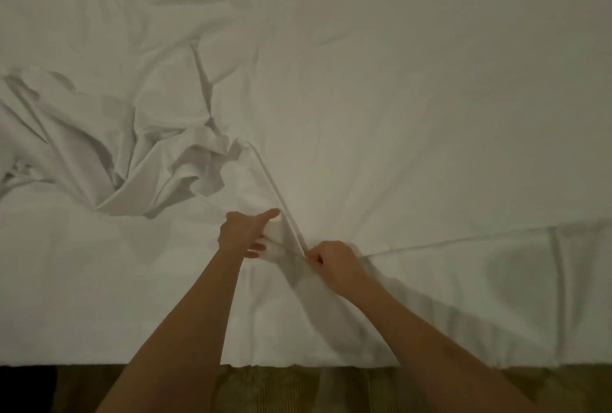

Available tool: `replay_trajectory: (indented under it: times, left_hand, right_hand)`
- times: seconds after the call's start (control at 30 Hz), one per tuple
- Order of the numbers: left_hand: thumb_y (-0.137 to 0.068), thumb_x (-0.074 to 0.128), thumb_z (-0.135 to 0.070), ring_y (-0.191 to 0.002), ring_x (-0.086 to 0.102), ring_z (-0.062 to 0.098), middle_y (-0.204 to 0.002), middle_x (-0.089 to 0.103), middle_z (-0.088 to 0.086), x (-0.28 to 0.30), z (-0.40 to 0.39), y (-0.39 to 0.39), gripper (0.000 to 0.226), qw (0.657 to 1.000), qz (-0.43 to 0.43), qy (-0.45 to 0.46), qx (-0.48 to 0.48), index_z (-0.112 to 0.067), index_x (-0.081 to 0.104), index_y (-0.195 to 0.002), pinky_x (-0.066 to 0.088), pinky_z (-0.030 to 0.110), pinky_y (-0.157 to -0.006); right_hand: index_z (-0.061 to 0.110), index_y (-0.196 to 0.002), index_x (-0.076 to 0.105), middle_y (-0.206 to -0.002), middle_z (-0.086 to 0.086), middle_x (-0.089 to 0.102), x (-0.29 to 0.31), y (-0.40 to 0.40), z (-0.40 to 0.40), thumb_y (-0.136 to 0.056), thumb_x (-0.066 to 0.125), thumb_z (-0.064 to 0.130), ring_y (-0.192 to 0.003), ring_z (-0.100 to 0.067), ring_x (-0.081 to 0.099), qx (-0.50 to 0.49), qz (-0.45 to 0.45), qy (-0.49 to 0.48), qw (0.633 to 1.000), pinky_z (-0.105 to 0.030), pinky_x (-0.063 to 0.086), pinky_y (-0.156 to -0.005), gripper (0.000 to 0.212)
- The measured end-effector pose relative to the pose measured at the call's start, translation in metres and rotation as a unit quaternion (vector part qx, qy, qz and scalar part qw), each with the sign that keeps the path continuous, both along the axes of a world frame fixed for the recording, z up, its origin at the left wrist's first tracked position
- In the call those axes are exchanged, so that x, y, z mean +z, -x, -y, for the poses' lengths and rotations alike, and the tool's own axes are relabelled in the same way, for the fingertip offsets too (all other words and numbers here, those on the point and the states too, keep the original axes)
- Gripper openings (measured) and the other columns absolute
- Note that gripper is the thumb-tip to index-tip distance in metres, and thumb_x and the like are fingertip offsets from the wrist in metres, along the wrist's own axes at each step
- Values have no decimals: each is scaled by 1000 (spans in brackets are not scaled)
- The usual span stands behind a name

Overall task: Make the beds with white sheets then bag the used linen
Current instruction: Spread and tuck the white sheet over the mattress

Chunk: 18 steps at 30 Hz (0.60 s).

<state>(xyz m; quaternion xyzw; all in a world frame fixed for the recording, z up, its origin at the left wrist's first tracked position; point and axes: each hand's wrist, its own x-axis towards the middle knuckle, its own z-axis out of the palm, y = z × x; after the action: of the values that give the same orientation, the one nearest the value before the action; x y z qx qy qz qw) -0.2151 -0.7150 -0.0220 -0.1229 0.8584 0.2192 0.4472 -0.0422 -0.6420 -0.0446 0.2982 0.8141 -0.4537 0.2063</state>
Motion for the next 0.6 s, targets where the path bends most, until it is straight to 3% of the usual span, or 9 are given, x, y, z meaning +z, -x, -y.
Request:
replay_trajectory:
  times: [0.03, 0.1, 0.27, 0.33, 0.4, 0.5, 0.57, 0.6]
  left_hand:
    - [-63, 84, -52, -65, 71, 26, -91, 69, 14, -1, -7, -5, 81, 1000, 5, 1, -8, 0, 51, -116, 58, 34, -55]
    - [-61, 84, -55, -66, 72, 27, -98, 66, 15, -4, -19, -18, 85, 1000, 17, 3, -26, -3, 49, -118, 58, 33, -54]
    - [-82, 64, -58, -58, 71, 22, -76, 71, 10, -20, -33, -44, 51, 984, -2, 33, -177, -8, 63, -85, 58, 28, -54]
    - [-87, 60, -43, -69, 71, 27, -81, 71, 10, -26, -33, -39, 35, 971, -49, 59, -229, -8, 63, -86, 61, 35, -69]
    - [-88, 54, -27, -75, 70, 30, -80, 70, 11, -30, -23, -29, 24, 965, -73, 54, -245, -6, 64, -85, 59, 40, -77]
    - [-91, 56, -17, -65, 70, 30, -61, 69, 9, -31, 26, -32, 29, 988, -81, 3, -134, -7, 62, -65, 60, 42, -71]
    - [-96, 55, -16, -54, 69, 23, -73, 71, 16, -21, 55, -58, 27, 997, -51, -41, 44, -4, 61, -73, 59, 31, -54]
    - [-98, 53, -16, -54, 68, 20, -79, 69, 17, -18, 62, -74, 23, 986, -29, -69, 150, -2, 61, -82, 57, 27, -49]
  right_hand:
    - [12, -68, 67, -70, -10, 62, 0, -3, -1, -94, 55, 22, -70, -26, 58, -57, -14, 21, 998, -32, 38, -67, 30]
    - [2, -86, 73, -82, -15, 70, -1, -9, -3, -91, 60, 22, -80, -28, 65, -130, -38, 42, 990, -31, 43, -71, 24]
    - [8, -120, 62, -107, -12, 64, -3, 0, -4, -90, 63, 23, -100, -27, 60, -31, -22, 35, 999, -32, 45, -85, 34]
    - [10, -124, 59, -111, -12, 64, -4, 5, -5, -90, 63, 22, -103, -27, 60, -2, 0, 42, 999, -29, 42, -84, 37]
    - [12, -125, 62, -106, -10, 66, -4, 4, -9, -90, 62, 20, -96, -24, 62, -39, 6, 92, 995, -25, 41, -78, 36]
    - [5, -110, 70, -89, -5, 67, 4, -13, -22, -91, 63, 20, -70, -13, 63, -179, -8, 206, 962, -19, 47, -67, 25]
    - [0, -101, 70, -83, -6, 67, 5, -34, -38, -92, 63, 23, -64, -10, 62, -289, 0, 252, 924, -19, 48, -62, 26]
    - [-1, -99, 70, -80, -7, 66, 6, -48, -48, -92, 62, 25, -61, -9, 61, -343, 9, 268, 900, -18, 48, -60, 28]
